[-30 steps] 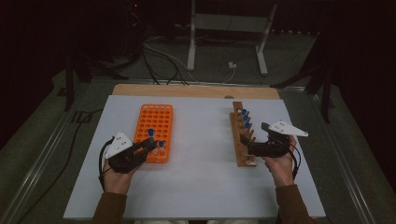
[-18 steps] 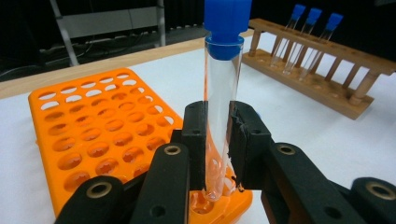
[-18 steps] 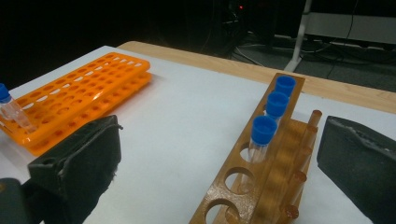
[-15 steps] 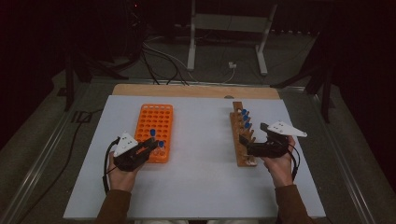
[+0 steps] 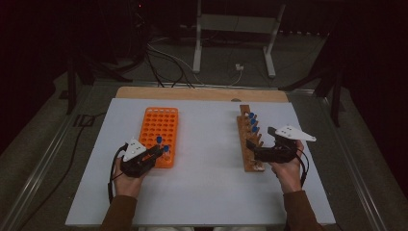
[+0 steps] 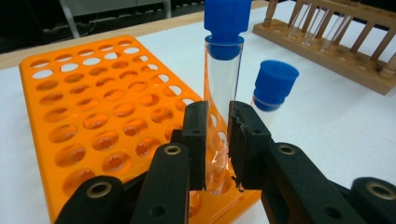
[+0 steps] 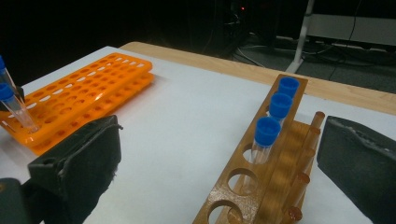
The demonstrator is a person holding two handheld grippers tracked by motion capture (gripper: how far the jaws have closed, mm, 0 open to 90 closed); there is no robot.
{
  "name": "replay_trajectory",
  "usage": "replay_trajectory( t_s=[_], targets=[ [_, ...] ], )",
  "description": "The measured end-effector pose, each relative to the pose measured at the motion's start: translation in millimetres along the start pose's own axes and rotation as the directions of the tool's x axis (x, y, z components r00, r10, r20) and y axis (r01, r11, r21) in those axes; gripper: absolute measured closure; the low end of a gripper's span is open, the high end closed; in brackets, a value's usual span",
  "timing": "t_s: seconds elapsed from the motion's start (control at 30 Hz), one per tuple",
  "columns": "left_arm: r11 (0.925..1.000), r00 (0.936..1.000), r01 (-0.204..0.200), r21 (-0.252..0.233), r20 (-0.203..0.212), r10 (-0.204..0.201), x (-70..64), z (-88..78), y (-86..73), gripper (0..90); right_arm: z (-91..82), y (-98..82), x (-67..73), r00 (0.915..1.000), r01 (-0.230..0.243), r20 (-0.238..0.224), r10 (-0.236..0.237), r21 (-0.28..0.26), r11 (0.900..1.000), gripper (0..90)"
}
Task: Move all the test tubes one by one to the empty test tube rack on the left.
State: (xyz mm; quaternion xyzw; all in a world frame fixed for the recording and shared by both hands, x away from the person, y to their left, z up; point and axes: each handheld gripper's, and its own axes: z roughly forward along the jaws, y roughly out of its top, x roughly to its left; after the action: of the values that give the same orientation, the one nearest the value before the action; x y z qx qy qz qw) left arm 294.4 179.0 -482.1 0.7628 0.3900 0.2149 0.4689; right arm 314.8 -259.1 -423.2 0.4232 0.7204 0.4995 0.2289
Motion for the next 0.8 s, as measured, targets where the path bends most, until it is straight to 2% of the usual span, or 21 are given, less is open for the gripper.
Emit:
replay_trajectory(
  t_s=[0.17, 0.33, 0.5, 0.8],
  targets=[
    [0.999, 0.9999, -0.013, 0.042, -0.004, 0.013, -1.3, 2.0, -4.2, 78.1, 0.2, -0.1, 0.3, 1.0, 0.001, -0.003, -0.001, 0.0, 1.0, 0.0],
    [0.9979, 0.9998, -0.02, 0.061, -0.007, 0.02, -3.2, 3.3, -6.1, 78.2, 0.1, -0.2, 0.4, 1.0, 0.002, -0.004, -0.002, -0.001, 1.0, 0.0],
    [0.9978, 0.9999, -0.013, 0.065, -0.004, 0.014, -2.5, 3.0, -7.0, 78.3, 0.7, -0.4, 0.8, 1.0, 0.002, -0.006, -0.002, 0.001, 1.0, 0.0],
    [0.9967, 0.9996, -0.028, 0.077, -0.004, 0.028, -3.7, 2.8, -8.2, 78.3, 2.4, -1.6, 1.6, 1.0, 0.005, -0.006, -0.005, 0.006, 1.0, 0.0]
  ],
)
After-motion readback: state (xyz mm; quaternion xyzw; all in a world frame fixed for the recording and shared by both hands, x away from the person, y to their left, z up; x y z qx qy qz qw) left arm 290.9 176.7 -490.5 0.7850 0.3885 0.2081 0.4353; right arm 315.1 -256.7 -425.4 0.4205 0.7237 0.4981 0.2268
